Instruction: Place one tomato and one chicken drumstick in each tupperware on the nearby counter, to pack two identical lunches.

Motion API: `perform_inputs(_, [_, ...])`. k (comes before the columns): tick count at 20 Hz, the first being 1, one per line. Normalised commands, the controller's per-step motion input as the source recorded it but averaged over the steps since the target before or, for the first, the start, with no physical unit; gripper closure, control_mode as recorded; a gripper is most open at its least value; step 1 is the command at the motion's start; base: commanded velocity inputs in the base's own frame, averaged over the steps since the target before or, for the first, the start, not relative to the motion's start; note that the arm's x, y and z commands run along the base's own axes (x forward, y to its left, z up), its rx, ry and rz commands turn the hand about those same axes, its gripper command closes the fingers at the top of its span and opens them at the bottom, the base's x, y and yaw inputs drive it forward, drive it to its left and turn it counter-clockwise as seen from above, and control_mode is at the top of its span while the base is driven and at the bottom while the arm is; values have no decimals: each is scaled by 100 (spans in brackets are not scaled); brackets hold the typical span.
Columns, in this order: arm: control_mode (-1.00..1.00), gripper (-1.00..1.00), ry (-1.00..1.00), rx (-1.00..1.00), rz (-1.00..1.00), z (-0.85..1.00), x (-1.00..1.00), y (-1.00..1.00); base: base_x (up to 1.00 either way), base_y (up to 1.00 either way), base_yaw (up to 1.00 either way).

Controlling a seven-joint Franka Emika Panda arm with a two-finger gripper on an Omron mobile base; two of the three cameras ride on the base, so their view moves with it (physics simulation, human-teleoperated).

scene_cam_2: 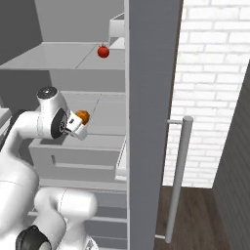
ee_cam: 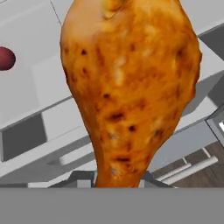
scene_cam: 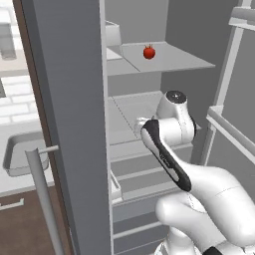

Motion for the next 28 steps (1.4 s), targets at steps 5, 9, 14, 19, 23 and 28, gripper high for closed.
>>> perform_inputs(5, [-100, 100, -5, -2, 20, 11, -92, -20, 0, 0, 0])
perform_inputs(9, [-100, 100, -1, -1, 18, 13, -59, 1, 0, 0, 0])
perform_inputs(14, [-100, 100, 4, -2, 1, -6, -7, 5, 0, 0, 0])
perform_inputs(19, [100, 100, -1, 0, 2, -11, -34, 0, -60, -5, 10])
perform_inputs(23, [100, 100, 0, 0, 0, 0, 0, 0, -100, 0, 32])
perform_inputs(28, [100, 100, 0, 0, 0, 0, 0, 0, -67, -29, 44])
